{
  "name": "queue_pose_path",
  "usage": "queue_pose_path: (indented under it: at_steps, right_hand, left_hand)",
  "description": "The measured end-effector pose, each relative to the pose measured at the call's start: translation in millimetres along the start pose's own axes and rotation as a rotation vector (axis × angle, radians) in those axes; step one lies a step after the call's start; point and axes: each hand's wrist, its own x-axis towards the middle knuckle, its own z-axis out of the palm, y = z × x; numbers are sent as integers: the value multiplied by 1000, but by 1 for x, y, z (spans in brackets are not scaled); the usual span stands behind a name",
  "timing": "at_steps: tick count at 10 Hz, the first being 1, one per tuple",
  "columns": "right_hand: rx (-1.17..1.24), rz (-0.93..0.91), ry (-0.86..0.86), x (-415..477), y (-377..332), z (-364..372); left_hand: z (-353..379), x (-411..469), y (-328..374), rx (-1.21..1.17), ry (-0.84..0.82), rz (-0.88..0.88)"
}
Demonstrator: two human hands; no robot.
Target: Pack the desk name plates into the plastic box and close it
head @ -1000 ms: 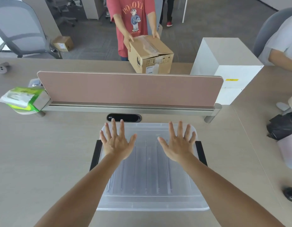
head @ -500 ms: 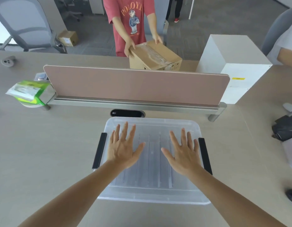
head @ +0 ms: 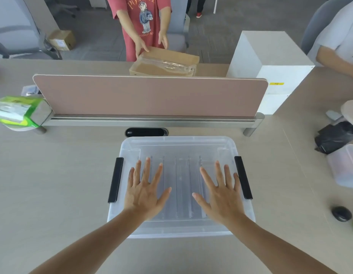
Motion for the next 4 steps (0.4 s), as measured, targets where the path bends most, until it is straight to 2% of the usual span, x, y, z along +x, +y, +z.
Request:
queue_pose_path:
  at_steps: [2,3,4]
  right_hand:
    - [25,4,-93,-1,0,-14]
    - [161,-12,-211,1,2,-30]
    - [658,44,-153,7,-1,-94]
  left_hand:
    - [-15,-1,-1,-17,-40,-24]
    - [-28,-6,-3,-84,22,-44]
    - [-36,-2,-16,-127,28,-184]
